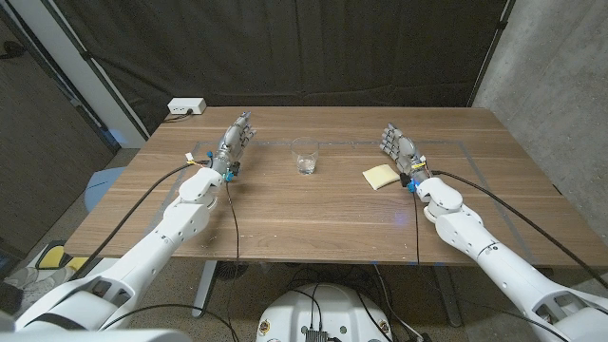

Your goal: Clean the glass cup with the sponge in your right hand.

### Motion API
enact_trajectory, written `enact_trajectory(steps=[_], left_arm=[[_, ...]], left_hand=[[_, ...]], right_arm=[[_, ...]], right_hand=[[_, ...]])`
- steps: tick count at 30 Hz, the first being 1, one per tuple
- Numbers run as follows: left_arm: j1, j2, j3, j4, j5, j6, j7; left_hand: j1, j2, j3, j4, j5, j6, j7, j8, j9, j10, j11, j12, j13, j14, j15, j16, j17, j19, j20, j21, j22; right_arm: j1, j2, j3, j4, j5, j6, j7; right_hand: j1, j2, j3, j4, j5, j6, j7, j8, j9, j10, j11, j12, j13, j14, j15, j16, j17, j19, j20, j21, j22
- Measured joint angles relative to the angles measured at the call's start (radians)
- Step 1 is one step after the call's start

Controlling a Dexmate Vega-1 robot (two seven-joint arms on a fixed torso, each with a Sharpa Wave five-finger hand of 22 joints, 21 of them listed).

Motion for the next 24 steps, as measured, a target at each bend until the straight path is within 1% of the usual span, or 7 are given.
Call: enact_trajectory(steps=[3, 4, 6, 8, 9, 12, 24], left_arm=[[-0.004, 0.0, 0.0, 0.01, -0.001, -0.019, -0.071], [-0.025, 0.003, 0.001, 0.077, -0.001, -0.026, -0.095], [-0.034, 0.005, 0.003, 0.101, 0.0, -0.037, -0.133], [-0.034, 0.005, 0.003, 0.101, 0.002, -0.043, -0.151], [-0.049, 0.012, 0.008, 0.141, 0.004, -0.046, -0.163], [-0.057, 0.017, 0.011, 0.156, 0.007, -0.051, -0.19], [-0.091, 0.034, 0.032, 0.179, 0.017, -0.052, -0.292]], left_hand=[[0.014, -0.016, -0.008, -0.007, 0.0, 0.0, 0.0, 0.0, 0.0, -0.012, 0.002, 0.0, 0.0, -0.003, -0.003, 0.0, 0.0, 0.0, 0.0, 0.0, 0.0], [0.007, -0.031, -0.016, -0.01, 0.0, 0.0, 0.0, 0.0, 0.0, -0.015, 0.004, 0.0, 0.0, -0.008, 0.0, 0.0, 0.0, -0.001, 0.001, 0.0, 0.0], [-0.002, -0.065, -0.036, -0.013, 0.0, 0.0, 0.0, 0.0, 0.0, -0.02, 0.005, 0.0, 0.0, -0.01, 0.001, 0.0, 0.0, -0.01, 0.009, 0.0, 0.0], [-0.018, -0.09, -0.054, -0.016, 0.003, -0.004, 0.004, 0.0, 0.0, -0.027, 0.005, 0.0, 0.0, -0.015, -0.004, 0.0, 0.0, -0.017, 0.017, 0.0, 0.0], [-0.018, -0.108, -0.062, -0.018, 0.004, -0.005, 0.005, 0.0, 0.0, -0.027, 0.006, 0.0, 0.0, -0.015, -0.004, 0.0, 0.0, -0.015, 0.023, 0.0, 0.0], [-0.026, -0.134, -0.077, -0.022, 0.008, -0.005, 0.006, 0.0, 0.0, -0.032, 0.011, 0.0, 0.005, -0.015, -0.004, 0.004, 0.0, -0.01, 0.03, 0.0, 0.0], [-0.039, -0.176, -0.106, -0.023, 0.022, -0.005, 0.016, 0.0, 0.005, -0.019, 0.034, 0.007, 0.005, -0.001, 0.005, 0.011, 0.0, -0.002, 0.052, 0.0, 0.0]], right_arm=[[-0.023, 0.0, -0.005, -0.067, -0.005, -0.003, -0.012], [-0.03, 0.0, -0.007, -0.085, -0.034, -0.02, -0.076], [-0.04, 0.0, -0.01, -0.114, -0.044, -0.028, -0.101], [-0.043, -0.001, -0.011, -0.127, -0.044, -0.028, -0.101], [-0.045, -0.002, -0.012, -0.135, -0.065, -0.039, -0.143], [-0.048, -0.006, -0.014, -0.151, -0.081, -0.045, -0.161], [-0.039, -0.041, -0.017, -0.187, -0.147, -0.057, -0.2]], right_hand=[[0.0, 0.0, 0.0, 0.0, 0.0, 0.0, 0.0, 0.0, 0.0, 0.0, 0.0, 0.0, 0.0, 0.0, 0.0, 0.004, 0.0, 0.0, 0.0, 0.0, 0.0], [0.0, 0.0, 0.0, 0.0, 0.0, 0.0, 0.0, 0.0, 0.0, 0.0, 0.0, 0.0, 0.0, 0.0, 0.0, 0.004, 0.0, 0.0, 0.0, 0.0, 0.0], [0.0, 0.0, 0.0, 0.0, 0.0, 0.0, 0.0, 0.0, 0.0, 0.0, 0.0, 0.0, 0.0, 0.0, 0.0, 0.004, 0.0, 0.0, 0.0, 0.0, 0.0], [0.0, 0.0, 0.0, 0.0, 0.0, 0.0, 0.0, 0.0, 0.0, 0.0, 0.0, 0.0, 0.0, 0.0, 0.0, 0.004, 0.0, 0.0, 0.0, 0.0, 0.0], [0.0, 0.0, 0.0, 0.0, 0.0, 0.0, 0.0, 0.0, 0.0, 0.0, 0.0, 0.0, 0.0, 0.0, 0.0, 0.004, 0.0, 0.0, 0.0, 0.0, 0.0], [0.0, 0.0, 0.0, 0.0, 0.0, 0.0, 0.0, 0.0, 0.0, 0.0, 0.0, 0.0, 0.0, 0.0, 0.0, 0.004, 0.0, 0.0, 0.0, 0.0, 0.0], [-0.005, -0.015, -0.006, -0.006, 0.0, 0.0, 0.0, 0.0, 0.0, 0.003, 0.003, 0.0, 0.0, 0.0, 0.0, 0.004, 0.0, 0.0, 0.0, 0.0, 0.0]])
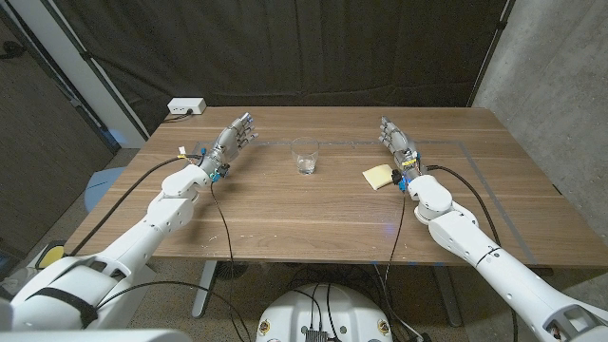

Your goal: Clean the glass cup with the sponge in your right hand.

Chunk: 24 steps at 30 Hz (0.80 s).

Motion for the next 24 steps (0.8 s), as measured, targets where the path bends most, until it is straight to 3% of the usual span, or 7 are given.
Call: enact_trajectory(steps=[11, 24], left_arm=[[-0.046, 0.026, 0.039, 0.013, 0.045, -0.001, -0.082], [-0.103, 0.049, 0.094, 0.04, 0.126, -0.047, -0.155]], left_hand=[[0.009, -0.033, -0.023, -0.015, 0.009, 0.0, 0.025, 0.0, 0.0, 0.004, 0.014, 0.0, 0.0, 0.013, 0.009, 0.0, 0.0, 0.013, 0.034, 0.0, 0.0], [0.057, -0.09, -0.056, -0.056, 0.04, 0.0, 0.068, 0.014, 0.005, 0.024, 0.035, 0.008, 0.005, 0.052, 0.017, 0.008, 0.005, 0.038, 0.04, 0.0, 0.0]], right_arm=[[-0.013, -0.031, 0.007, -0.052, -0.068, -0.02, -0.054], [-0.04, -0.051, 0.02, -0.119, -0.103, -0.06, -0.092]], right_hand=[[0.004, -0.014, -0.004, -0.004, 0.0, 0.016, -0.005, 0.008, 0.0, 0.011, 0.011, 0.004, 0.0, 0.021, 0.001, 0.004, 0.0, 0.007, 0.007, 0.0, 0.0], [0.004, -0.022, -0.008, -0.008, 0.0, 0.016, -0.005, 0.008, 0.0, 0.014, 0.007, 0.007, 0.0, 0.021, 0.001, 0.004, 0.0, 0.007, 0.007, 0.0, 0.0]])
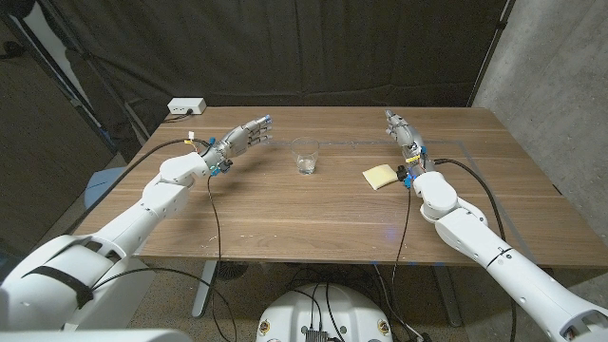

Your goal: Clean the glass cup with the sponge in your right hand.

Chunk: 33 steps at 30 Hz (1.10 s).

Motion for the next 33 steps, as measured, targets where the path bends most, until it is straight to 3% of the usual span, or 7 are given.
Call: enact_trajectory(steps=[8, 16, 24, 33], left_arm=[[-0.044, 0.005, 0.037, 0.03, 0.055, -0.04, -0.041], [-0.101, -0.006, 0.077, 0.086, 0.109, -0.089, -0.09], [-0.152, -0.02, 0.113, 0.137, 0.155, -0.13, -0.131], [-0.196, -0.013, 0.155, 0.154, 0.231, -0.163, -0.135]], left_hand=[[0.051, -0.009, -0.019, -0.033, 0.023, 0.004, 0.021, 0.0, 0.005, -0.006, 0.016, 0.0, 0.005, -0.001, 0.014, 0.0, 0.0, -0.003, -0.014, 0.0, -0.003], [0.079, -0.01, -0.036, -0.053, 0.041, 0.004, 0.021, 0.0, 0.005, -0.015, 0.025, 0.0, 0.005, -0.015, 0.028, -0.005, 0.0, -0.004, -0.025, 0.0, -0.003], [0.116, -0.005, -0.049, -0.066, 0.058, 0.004, 0.021, 0.0, 0.009, -0.033, 0.024, 0.0, 0.005, -0.04, 0.035, -0.013, 0.0, -0.005, -0.027, -0.005, -0.003], [0.158, 0.0, -0.062, -0.078, 0.079, -0.004, 0.011, -0.004, 0.009, -0.057, 0.0, 0.0, 0.009, -0.063, 0.023, -0.013, 0.0, -0.01, -0.031, -0.005, 0.0]], right_arm=[[-0.003, -0.004, 0.004, -0.014, -0.008, -0.015, -0.007], [-0.005, -0.01, 0.006, -0.027, -0.022, -0.032, -0.017], [-0.008, -0.012, 0.009, -0.041, -0.03, -0.048, -0.026], [-0.008, -0.009, 0.009, -0.046, -0.037, -0.06, -0.037]], right_hand=[[0.0, 0.0, 0.0, 0.0, 0.0, 0.005, 0.005, 0.0, 0.0, 0.0, 0.0, 0.0, 0.0, 0.0, 0.0, 0.0, 0.0, 0.0, 0.0, 0.0, 0.0], [0.004, -0.004, -0.003, -0.003, 0.0, 0.005, 0.005, 0.0, 0.0, 0.002, 0.002, 0.0, 0.0, 0.0, 0.0, 0.0, 0.0, 0.0, 0.0, 0.0, 0.0], [0.004, -0.004, -0.003, -0.003, 0.0, 0.005, 0.005, 0.0, 0.0, 0.002, 0.002, 0.0, 0.0, 0.0, 0.0, 0.0, 0.0, 0.0, 0.0, 0.0, 0.0], [0.004, -0.004, -0.005, -0.005, 0.0, 0.005, 0.005, 0.0, 0.0, 0.005, -0.002, 0.0, 0.0, 0.0, 0.0, 0.0, 0.0, 0.0, 0.0, 0.0, 0.0]])
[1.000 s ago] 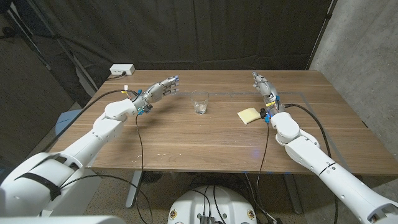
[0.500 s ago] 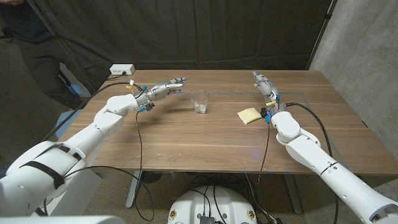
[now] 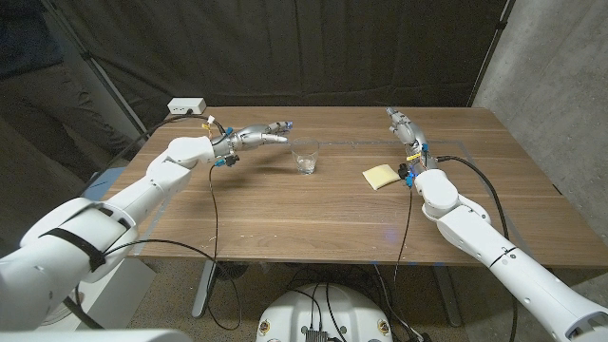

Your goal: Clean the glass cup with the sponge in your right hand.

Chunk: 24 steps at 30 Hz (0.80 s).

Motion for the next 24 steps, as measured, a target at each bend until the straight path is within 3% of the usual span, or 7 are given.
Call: enact_trajectory(steps=[8, 15, 24], left_arm=[[-0.007, 0.017, 0.019, -0.025, 0.06, -0.003, 0.043], [-0.011, 0.023, 0.034, -0.034, 0.105, -0.003, 0.083], [-0.019, 0.015, 0.053, -0.023, 0.143, -0.003, 0.117]], left_hand=[[0.036, 0.008, 0.0, 0.0, 0.011, 0.002, -0.007, 0.0, 0.005, -0.013, -0.01, 0.0, 0.002, 0.002, -0.002, 0.0, 0.0, 0.0, 0.0, 0.0, 0.0], [0.091, 0.015, -0.004, -0.004, 0.025, 0.005, -0.015, 0.008, 0.009, 0.004, -0.027, 0.008, 0.006, 0.026, -0.026, 0.01, 0.005, 0.013, -0.012, 0.004, 0.0], [0.122, 0.02, -0.009, 0.0, 0.03, 0.005, -0.015, 0.016, 0.009, 0.022, -0.026, 0.015, 0.009, 0.042, -0.034, 0.013, 0.005, 0.022, -0.014, 0.005, 0.0]], right_arm=[[0.005, 0.007, -0.005, 0.002, -0.005, -0.002, -0.003], [0.01, 0.01, -0.01, 0.007, -0.009, -0.001, -0.003], [0.011, 0.011, -0.011, 0.009, -0.012, 0.004, -0.001]], right_hand=[[0.0, 0.0, 0.0, 0.0, 0.0, 0.0, 0.0, 0.0, 0.0, 0.0, 0.0, 0.0, 0.0, 0.0, 0.0, 0.0, 0.0, 0.0, 0.0, 0.0, 0.0], [0.0, 0.0, 0.0, 0.0, 0.0, 0.0, 0.0, 0.0, 0.0, 0.0, 0.0, 0.0, 0.0, 0.0, 0.0, 0.0, 0.0, 0.0, 0.0, 0.0, 0.0], [0.0, 0.0, -0.004, 0.004, 0.0, 0.0, 0.0, 0.0, 0.0, 0.0, 0.0, 0.0, 0.0, 0.0, 0.0, 0.0, 0.0, 0.0, 0.0, 0.0, 0.0]])
